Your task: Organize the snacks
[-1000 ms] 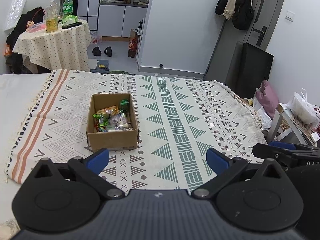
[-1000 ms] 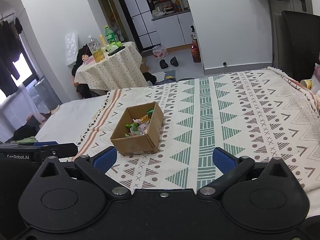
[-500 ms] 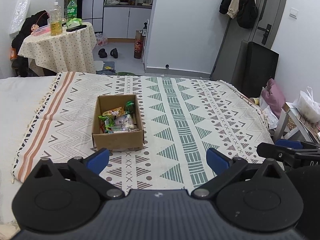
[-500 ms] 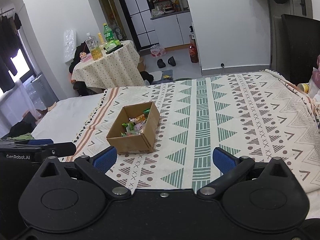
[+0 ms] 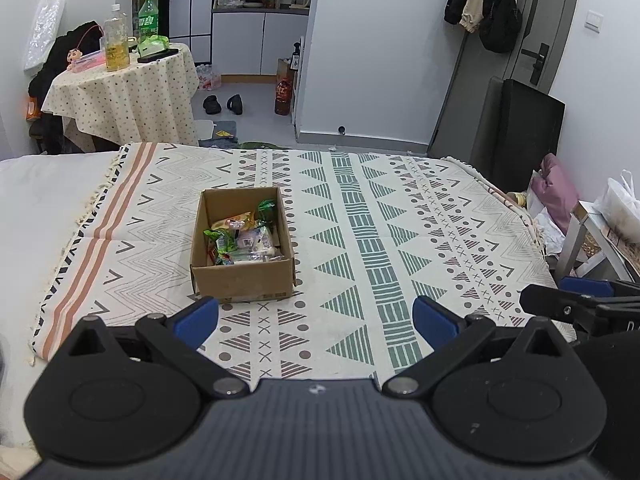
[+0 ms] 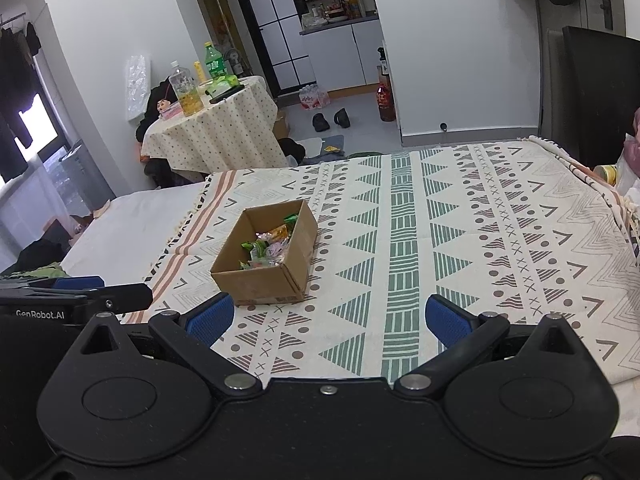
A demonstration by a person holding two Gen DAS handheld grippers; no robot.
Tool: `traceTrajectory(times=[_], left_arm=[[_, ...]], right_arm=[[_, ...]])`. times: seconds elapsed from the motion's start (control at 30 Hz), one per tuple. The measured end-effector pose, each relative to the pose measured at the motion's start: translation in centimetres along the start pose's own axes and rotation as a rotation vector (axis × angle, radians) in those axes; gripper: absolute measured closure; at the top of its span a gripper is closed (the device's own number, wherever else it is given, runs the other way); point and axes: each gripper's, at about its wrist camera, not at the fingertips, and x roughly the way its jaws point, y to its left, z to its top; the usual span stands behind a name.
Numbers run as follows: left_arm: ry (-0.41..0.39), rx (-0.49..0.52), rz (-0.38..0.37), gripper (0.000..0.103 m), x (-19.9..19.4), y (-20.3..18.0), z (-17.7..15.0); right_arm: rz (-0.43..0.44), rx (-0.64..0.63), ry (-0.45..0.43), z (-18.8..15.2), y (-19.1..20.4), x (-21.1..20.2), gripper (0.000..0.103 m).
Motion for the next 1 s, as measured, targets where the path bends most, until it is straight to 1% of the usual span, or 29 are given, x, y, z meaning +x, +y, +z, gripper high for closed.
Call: traceTrajectory(times=[1.0], left_arm=[[0.008, 0.003, 0.002, 0.0, 0.38, -0.03, 0.0]], right_arm=[[-0.019, -0.006, 0.007, 0.22, -0.39, -0.21, 0.0]])
